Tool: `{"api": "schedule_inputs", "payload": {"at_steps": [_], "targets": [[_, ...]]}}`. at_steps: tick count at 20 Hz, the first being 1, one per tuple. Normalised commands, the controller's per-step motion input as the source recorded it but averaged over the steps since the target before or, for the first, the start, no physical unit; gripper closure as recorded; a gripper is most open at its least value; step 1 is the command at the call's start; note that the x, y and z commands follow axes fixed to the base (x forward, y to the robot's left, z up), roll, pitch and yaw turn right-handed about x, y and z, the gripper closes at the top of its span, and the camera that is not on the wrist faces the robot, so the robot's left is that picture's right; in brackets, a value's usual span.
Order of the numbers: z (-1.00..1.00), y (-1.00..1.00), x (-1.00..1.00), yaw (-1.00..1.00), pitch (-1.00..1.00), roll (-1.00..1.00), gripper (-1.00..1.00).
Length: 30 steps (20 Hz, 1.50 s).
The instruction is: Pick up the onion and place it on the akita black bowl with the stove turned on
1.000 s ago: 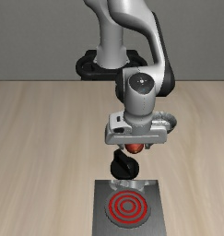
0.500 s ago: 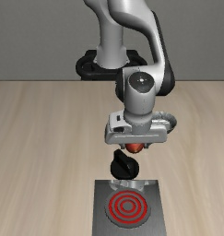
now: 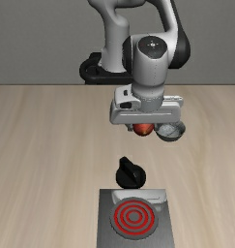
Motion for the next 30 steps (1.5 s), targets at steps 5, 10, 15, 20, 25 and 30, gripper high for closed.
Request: {"api": "schedule_inputs", "payload": {"at_steps": [5,10,15,20,25,30], "targets": [[0.4,0.0,-0.6,0.0,0.0,0.0,1.0],[0.0,0.2,-0.8,0.0,0.0,0.0,1.0],[0.0,1.0,0.0,0.0,0.0,0.0,1.0],[-0.4,0.4,0.2,0.0,0.0,0.0,1.0],[-0.2,0.0,0.0,0.0,0.0,0.0,-1.0],[0.0,0.0,0.0,0.0,0.0,0.0,-1.0]]}}
